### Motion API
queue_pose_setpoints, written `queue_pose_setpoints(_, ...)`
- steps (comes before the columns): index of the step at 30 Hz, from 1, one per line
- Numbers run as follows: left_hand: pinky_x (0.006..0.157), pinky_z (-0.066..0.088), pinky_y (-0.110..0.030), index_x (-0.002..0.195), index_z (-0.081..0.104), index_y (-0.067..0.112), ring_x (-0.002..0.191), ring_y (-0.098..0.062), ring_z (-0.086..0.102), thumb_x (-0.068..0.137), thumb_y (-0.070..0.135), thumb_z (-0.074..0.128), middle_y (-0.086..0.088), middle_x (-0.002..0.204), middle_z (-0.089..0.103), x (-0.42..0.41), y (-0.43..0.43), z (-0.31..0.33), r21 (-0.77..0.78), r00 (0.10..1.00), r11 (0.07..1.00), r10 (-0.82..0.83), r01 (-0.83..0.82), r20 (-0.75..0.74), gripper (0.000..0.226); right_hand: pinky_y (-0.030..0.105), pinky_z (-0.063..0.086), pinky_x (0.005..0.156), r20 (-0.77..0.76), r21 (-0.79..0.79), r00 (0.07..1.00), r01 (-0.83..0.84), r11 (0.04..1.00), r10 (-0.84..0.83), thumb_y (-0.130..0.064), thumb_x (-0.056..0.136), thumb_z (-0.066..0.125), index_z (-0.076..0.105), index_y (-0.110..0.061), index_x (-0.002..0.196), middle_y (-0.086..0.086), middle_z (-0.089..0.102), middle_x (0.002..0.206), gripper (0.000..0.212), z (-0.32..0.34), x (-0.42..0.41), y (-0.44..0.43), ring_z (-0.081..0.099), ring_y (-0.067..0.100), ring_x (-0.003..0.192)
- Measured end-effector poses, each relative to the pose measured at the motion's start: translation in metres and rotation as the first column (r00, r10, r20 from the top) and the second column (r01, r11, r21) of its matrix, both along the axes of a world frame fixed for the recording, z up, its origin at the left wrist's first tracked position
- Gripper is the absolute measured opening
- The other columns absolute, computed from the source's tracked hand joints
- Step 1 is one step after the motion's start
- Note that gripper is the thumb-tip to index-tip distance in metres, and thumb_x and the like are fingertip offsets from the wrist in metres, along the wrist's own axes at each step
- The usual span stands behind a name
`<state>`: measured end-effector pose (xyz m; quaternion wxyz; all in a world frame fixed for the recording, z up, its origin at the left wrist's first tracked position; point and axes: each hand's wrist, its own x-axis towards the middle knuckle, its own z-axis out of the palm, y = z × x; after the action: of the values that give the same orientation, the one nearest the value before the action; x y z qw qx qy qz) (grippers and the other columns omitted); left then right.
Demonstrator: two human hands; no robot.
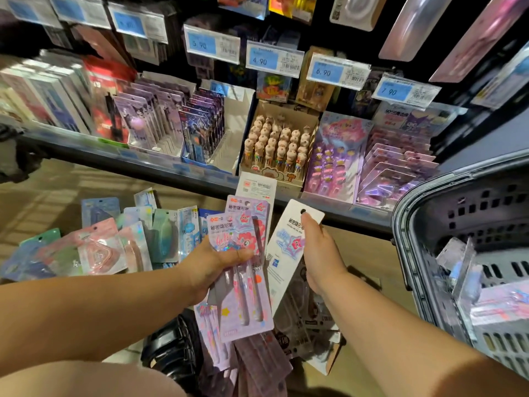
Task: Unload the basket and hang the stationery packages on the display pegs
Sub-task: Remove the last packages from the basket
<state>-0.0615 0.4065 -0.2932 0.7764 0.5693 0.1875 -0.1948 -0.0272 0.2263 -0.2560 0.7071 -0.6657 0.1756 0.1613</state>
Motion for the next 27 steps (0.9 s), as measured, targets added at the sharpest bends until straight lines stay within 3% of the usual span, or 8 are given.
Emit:
queue_pose_setpoints(3, 0.085, 0.057, -0.042, 0.12, 0.062, 0.004, 0.095, -0.033, 0.071, 0.075, 0.006, 0.073, -0.018, 0.105, 0.073, -0.002, -0.003, -0.002, -0.01, 1.0, 1.0, 0.001, -0.001, 0.012, 0.046, 0.035, 0.051, 0.075, -0.092, 0.133, 0.996, 0.021, 0.991, -0.008, -0.037, 0.102, 0.04, 0.062, -0.011, 0.096, 0.004, 0.073, 0.079, 0.034, 0.007, 0.001, 0.004, 0.067, 0.021, 0.078)
queue_pose_setpoints(8, 0.091, 0.054, -0.048, 0.123, 0.061, 0.004, 0.1, -0.036, 0.07, 0.07, 0.009, 0.075, -0.02, 0.107, 0.072, -0.003, -0.003, -0.003, -0.041, 1.0, 0.999, -0.003, 0.004, 0.004, 0.055, 0.046, 0.046, 0.099, -0.178, 0.176, 0.984, 0.031, 0.984, 0.001, -0.045, 0.101, 0.038, 0.059, -0.005, 0.119, 0.018, 0.07, 0.106, 0.048, 0.012, 0.003, 0.009, 0.066, 0.033, 0.098)
queue_pose_setpoints(13, 0.081, 0.058, -0.043, 0.12, 0.061, 0.005, 0.093, -0.034, 0.072, 0.069, 0.009, 0.074, -0.019, 0.104, 0.073, -0.002, -0.003, 0.0, -0.054, 1.0, 0.999, -0.011, 0.011, 0.002, 0.052, 0.044, 0.045, 0.095, -0.19, 0.232, 0.982, 0.04, 0.972, 0.005, -0.042, 0.099, 0.041, 0.061, -0.007, 0.095, 0.013, 0.069, 0.085, 0.04, 0.016, 0.001, 0.004, 0.064, 0.028, 0.084)
queue_pose_setpoints(15, 0.077, 0.058, -0.041, 0.12, 0.061, 0.006, 0.091, -0.033, 0.072, 0.069, 0.011, 0.074, -0.019, 0.104, 0.073, -0.001, -0.001, 0.0, -0.047, 1.0, 0.999, -0.019, 0.019, -0.001, 0.052, 0.042, 0.047, 0.088, -0.192, 0.201, 0.981, 0.049, 0.978, -0.009, -0.052, 0.092, 0.05, 0.055, -0.014, 0.106, 0.013, 0.06, 0.095, 0.042, 0.013, 0.002, 0.002, 0.061, 0.026, 0.09)
queue_pose_setpoints(17, 0.076, 0.058, -0.039, 0.12, 0.061, 0.005, 0.091, -0.033, 0.072, 0.067, 0.014, 0.076, -0.018, 0.103, 0.074, 0.0, 0.002, -0.001, -0.033, 1.0, 0.999, -0.011, 0.01, -0.01, 0.056, 0.043, 0.051, 0.089, -0.201, 0.146, 0.979, 0.056, 0.988, -0.026, -0.065, 0.074, 0.058, 0.047, -0.023, 0.114, 0.009, 0.052, 0.1, 0.06, 0.009, 0.003, 0.0, 0.06, 0.021, 0.088)
queue_pose_setpoints(20, 0.081, 0.056, -0.043, 0.122, 0.061, 0.004, 0.097, -0.035, 0.071, 0.065, 0.015, 0.085, -0.019, 0.106, 0.073, 0.002, 0.012, -0.005, -0.012, 1.0, 1.0, 0.019, -0.019, -0.024, 0.063, 0.038, 0.051, 0.083, -0.222, 0.019, 0.974, 0.052, 0.998, -0.046, -0.073, 0.057, 0.062, 0.043, -0.023, 0.108, -0.001, 0.048, 0.088, 0.074, -0.001, -0.001, -0.003, 0.051, 0.012, 0.077)
queue_pose_setpoints(23, 0.084, 0.056, -0.044, 0.122, 0.062, 0.006, 0.098, -0.036, 0.07, 0.066, 0.016, 0.084, -0.02, 0.11, 0.072, 0.006, 0.021, -0.005, 0.012, 0.999, 0.999, 0.049, -0.049, -0.009, 0.062, 0.034, 0.042, 0.082, -0.202, -0.223, 0.979, -0.086, 0.971, 0.04, -0.059, 0.078, 0.067, 0.03, -0.017, 0.115, 0.003, 0.051, 0.102, 0.067, -0.025, -0.009, -0.006, 0.049, 0.011, 0.085)
queue_pose_setpoints(27, 0.093, 0.052, -0.052, 0.123, 0.062, 0.007, 0.103, -0.038, 0.068, 0.065, 0.024, 0.077, -0.021, 0.113, 0.07, 0.006, 0.03, -0.005, 0.007, 0.998, 0.998, 0.07, -0.07, 0.006, 0.062, 0.034, 0.045, 0.084, -0.239, -0.296, 0.962, -0.204, 0.933, 0.134, -0.045, 0.083, 0.072, 0.024, -0.018, 0.111, 0.005, 0.053, 0.104, 0.062, -0.05, -0.021, -0.003, 0.054, 0.018, 0.092)
